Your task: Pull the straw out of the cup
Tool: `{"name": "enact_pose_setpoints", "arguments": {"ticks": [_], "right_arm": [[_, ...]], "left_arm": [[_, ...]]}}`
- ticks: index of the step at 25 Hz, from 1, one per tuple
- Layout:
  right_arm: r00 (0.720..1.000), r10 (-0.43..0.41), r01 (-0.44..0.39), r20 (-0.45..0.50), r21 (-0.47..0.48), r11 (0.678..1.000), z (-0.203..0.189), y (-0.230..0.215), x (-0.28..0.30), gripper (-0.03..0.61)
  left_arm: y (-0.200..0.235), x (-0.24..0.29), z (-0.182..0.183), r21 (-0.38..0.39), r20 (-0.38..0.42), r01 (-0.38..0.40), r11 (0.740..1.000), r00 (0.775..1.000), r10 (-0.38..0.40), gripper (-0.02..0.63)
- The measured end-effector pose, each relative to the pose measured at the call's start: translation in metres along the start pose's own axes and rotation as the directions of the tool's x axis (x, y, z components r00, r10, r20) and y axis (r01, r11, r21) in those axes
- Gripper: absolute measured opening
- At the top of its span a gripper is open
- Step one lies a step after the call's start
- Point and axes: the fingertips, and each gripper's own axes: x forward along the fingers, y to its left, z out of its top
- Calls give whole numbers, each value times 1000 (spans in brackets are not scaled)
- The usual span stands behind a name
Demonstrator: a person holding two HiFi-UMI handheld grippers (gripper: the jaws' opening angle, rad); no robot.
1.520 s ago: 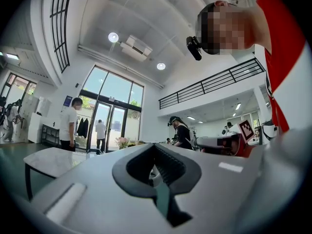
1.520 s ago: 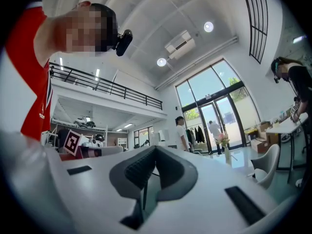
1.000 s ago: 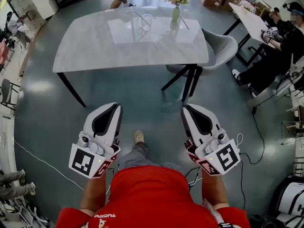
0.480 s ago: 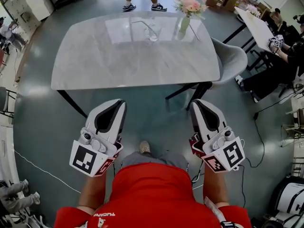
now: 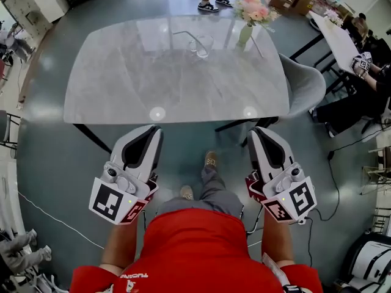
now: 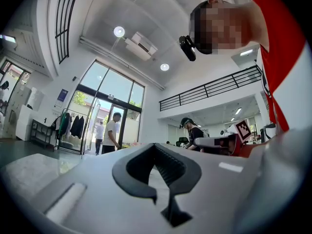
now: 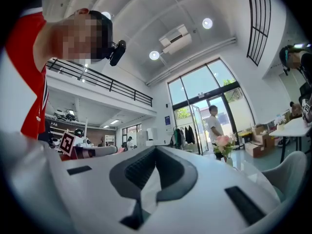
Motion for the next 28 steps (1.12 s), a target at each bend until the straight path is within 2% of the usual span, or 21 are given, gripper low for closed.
{"name": "enact_pose_setpoints", "arguments": {"ticks": [11,19,28], "right_arm": [[999,46,-45,21,-16,999,1,-80,73,0],[996,88,-88,5,-17,996,-7,-141,113,0],[986,167,-167,-8,-8,986,-14,-191,144,0]], "left_arm": [[53,80,-10,19,-16,-58,998,998,59,5],[81,143,-31,20,-36,-108,994,993,109,5],[96,200,-45,32,-41,-165,986,985,166,5]]}}
